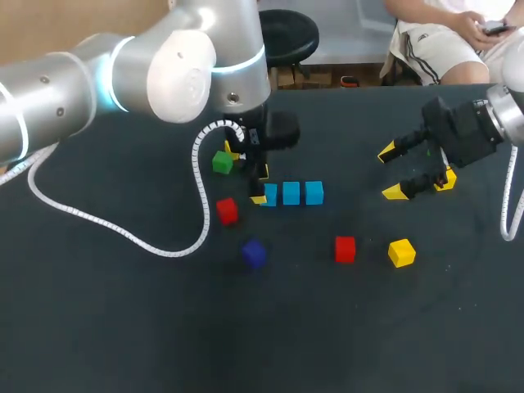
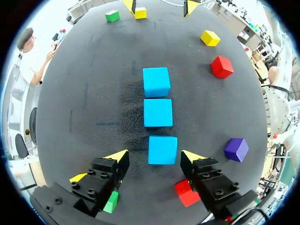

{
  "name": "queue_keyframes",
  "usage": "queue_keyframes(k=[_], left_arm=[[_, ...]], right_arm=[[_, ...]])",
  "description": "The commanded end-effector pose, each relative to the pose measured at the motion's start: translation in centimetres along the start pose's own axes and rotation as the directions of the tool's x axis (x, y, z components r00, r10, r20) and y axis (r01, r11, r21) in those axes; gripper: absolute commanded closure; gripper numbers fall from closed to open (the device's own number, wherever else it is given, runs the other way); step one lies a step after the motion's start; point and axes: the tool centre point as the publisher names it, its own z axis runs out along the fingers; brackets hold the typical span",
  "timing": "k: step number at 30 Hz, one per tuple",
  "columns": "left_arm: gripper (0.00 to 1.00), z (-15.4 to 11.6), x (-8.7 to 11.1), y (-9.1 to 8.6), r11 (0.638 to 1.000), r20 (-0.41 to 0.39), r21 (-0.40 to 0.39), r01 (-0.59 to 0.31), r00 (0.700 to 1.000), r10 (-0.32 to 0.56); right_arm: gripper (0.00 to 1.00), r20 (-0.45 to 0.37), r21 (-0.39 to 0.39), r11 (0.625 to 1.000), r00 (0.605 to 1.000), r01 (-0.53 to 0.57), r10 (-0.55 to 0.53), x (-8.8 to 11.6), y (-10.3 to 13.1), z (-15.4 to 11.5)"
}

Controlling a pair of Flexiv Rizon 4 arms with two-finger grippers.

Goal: Place the blue cubes, place green cubes on the blue cubes, place the yellow cubes on the green cubes, then place the red cubes on the yellow cubes, and place purple cube on the red cubes.

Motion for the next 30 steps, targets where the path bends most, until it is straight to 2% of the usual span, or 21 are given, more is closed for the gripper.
queue_keyframes(k=[1,6,8,13,18,21,25,30], left_arm=[[0.3,0.1,-0.1,0.5,1.0,-0.004,0.008,0.001,1.0,-0.001],[0.34,0.1,-0.1,0.5,1.0,-0.007,0.008,0.005,1.0,-0.005],[0.41,0.3,-0.1,0.5,1.0,-0.007,0.007,0.01,1.0,-0.01],[0.49,0.6,-0.3,0.4,1.0,-0.006,0.009,0.023,1.0,-0.023],[0.52,0.8,-0.3,0.3,0.999,-0.002,0.008,0.035,0.999,-0.035],[0.64,0.9,-0.4,0.3,0.999,-0.007,0.004,0.049,0.999,-0.049],[1.0,0.5,-0.4,-0.3,0.997,-0.018,-0.006,0.077,0.997,-0.078],[1.0,-0.1,-0.3,-1.5,0.991,-0.042,-0.023,0.131,0.99,-0.132]], right_arm=[[0.0,0.002,0.001,1.0,1.0,0.001,-0.001,0.0,0.0,0.0],[0.0,0.002,0.001,1.0,1.0,0.001,-0.001,0.0,0.0,0.0],[0.0,0.002,0.001,1.0,1.0,0.001,-0.001,0.0,0.0,0.0],[0.0,0.002,0.001,1.0,1.0,0.001,-0.001,0.0,0.0,0.0],[0.0,0.002,0.001,1.0,1.0,0.001,-0.001,0.0,0.0,0.0],[0.0,0.002,0.001,1.0,1.0,0.001,-0.001,0.0,0.0,0.0],[0.0,0.002,0.001,1.0,1.0,0.001,-0.001,0.0,0.0,0.0],[0.0,0.002,0.001,1.0,1.0,0.001,-0.001,0.0,0.0,0.0]])
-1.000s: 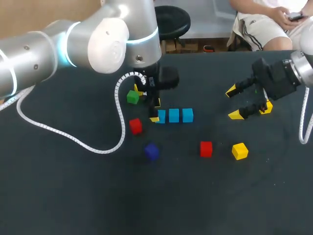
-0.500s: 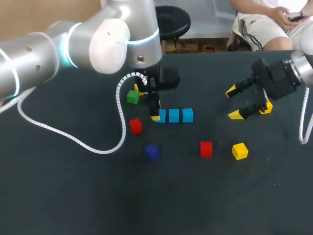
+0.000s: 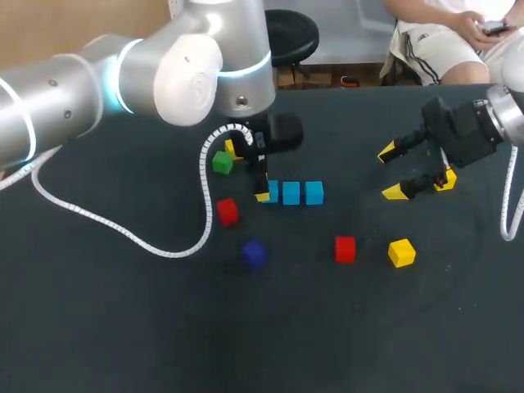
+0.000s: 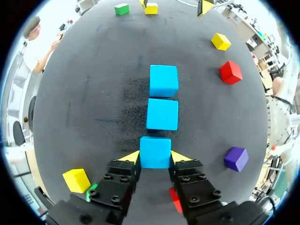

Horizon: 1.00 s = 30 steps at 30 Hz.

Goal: Place the blue cubes, place green cubes on the blue cubes, place the yellow cubes on the green cubes, then place the red cubes on the yellow cubes, and place purple cube on the red cubes.

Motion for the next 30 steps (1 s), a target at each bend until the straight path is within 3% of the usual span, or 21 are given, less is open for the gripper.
queue_keyframes(k=[1,12,30], left_arm=[[1.0,-0.8,0.1,-1.3,0.999,-0.014,-0.027,0.027,1.0,-0.027],[1.0,-0.4,0.5,-2.9,0.997,-0.008,-0.032,0.064,0.998,-0.064],[1.0,-0.1,0.0,-1.6,0.997,-0.013,-0.045,0.069,0.998,-0.069]], right_arm=[[0.0,0.002,0.001,1.0,1.0,0.001,-0.001,0.0,0.0,0.0],[0.0,0.002,0.001,1.0,1.0,0.001,-0.001,0.0,0.0,0.0],[0.0,0.002,0.001,1.0,1.0,0.001,-0.001,0.0,0.0,0.0]])
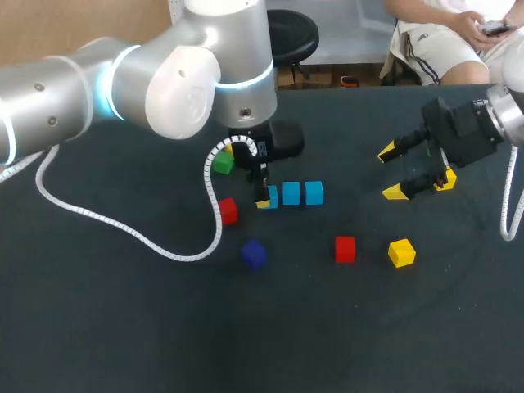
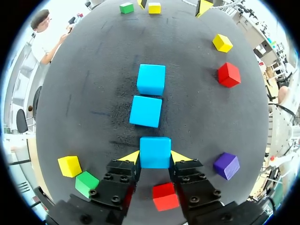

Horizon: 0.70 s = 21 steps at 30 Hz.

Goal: Place the blue cubes, place green cubes on the blue cubes, place the yellow cubes on the green cubes, then place the red cubes on the yellow cubes, and place purple cube on the red cubes.

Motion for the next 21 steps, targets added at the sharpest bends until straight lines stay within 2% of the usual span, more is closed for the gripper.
queue_keyframes(k=[1,9,21], left_arm=[[1.0,0.2,-0.2,0.3,1.0,-0.007,0.004,0.003,1.0,-0.003],[1.0,0.4,0.3,0.7,1.0,0.013,-0.007,0.031,0.999,-0.031],[1.0,0.1,-0.1,1.9,1.0,0.019,-0.021,0.001,1.0,0.0]], right_arm=[[0.0,0.002,0.001,1.0,1.0,0.001,-0.001,0.0,0.0,0.0],[0.0,0.002,0.001,1.0,1.0,0.001,-0.001,0.0,0.0,0.0],[0.0,0.002,0.001,1.0,1.0,0.001,-0.001,0.0,0.0,0.0]])
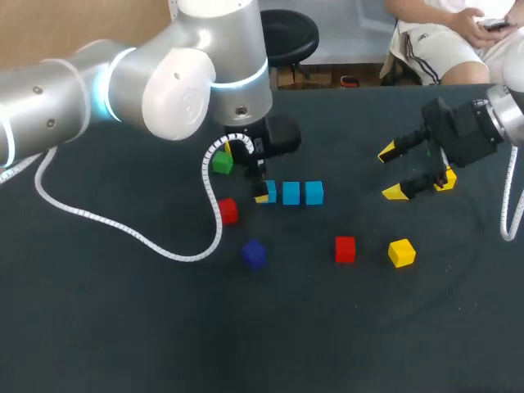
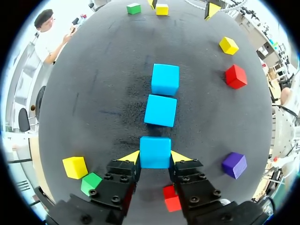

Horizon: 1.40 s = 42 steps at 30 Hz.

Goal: Place the blue cubes, place green cubes on the blue cubes, place the yellow cubes on the green cubes, then place the red cubes on the yellow cubes, and place purple cube on the red cubes.

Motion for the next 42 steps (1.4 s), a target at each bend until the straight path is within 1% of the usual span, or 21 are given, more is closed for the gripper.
queue_keyframes(k=[1,5,14,19,31,42], left_arm=[[1.0,0.0,-0.2,0.3,1.0,-0.005,0.01,-0.004,1.0,0.004],[1.0,0.1,-0.3,0.3,1.0,-0.003,0.014,-0.008,1.0,0.008],[1.0,0.2,0.1,-0.8,1.0,-0.004,0.024,0.004,1.0,-0.003],[1.0,0.4,0.3,-1.1,1.0,-0.003,0.029,0.011,1.0,-0.011],[1.0,0.3,-0.5,0.1,1.0,-0.002,0.016,-0.019,1.0,0.019],[1.0,0.6,-0.5,0.4,0.998,0.006,0.016,-0.064,0.998,0.064]], right_arm=[[0.0,0.002,0.001,1.0,1.0,0.001,-0.001,0.0,0.0,0.0],[0.0,0.002,0.001,1.0,1.0,0.001,-0.001,0.0,0.0,0.0],[0.0,0.002,0.001,1.0,1.0,0.001,-0.001,0.0,0.0,0.0],[0.0,0.002,0.001,1.0,1.0,0.001,-0.001,0.0,0.0,0.0],[0.0,0.002,0.001,1.0,1.0,0.001,-0.001,0.0,0.0,0.0],[0.0,0.002,0.001,1.0,1.0,0.001,-0.001,0.0,0.0,0.0]])
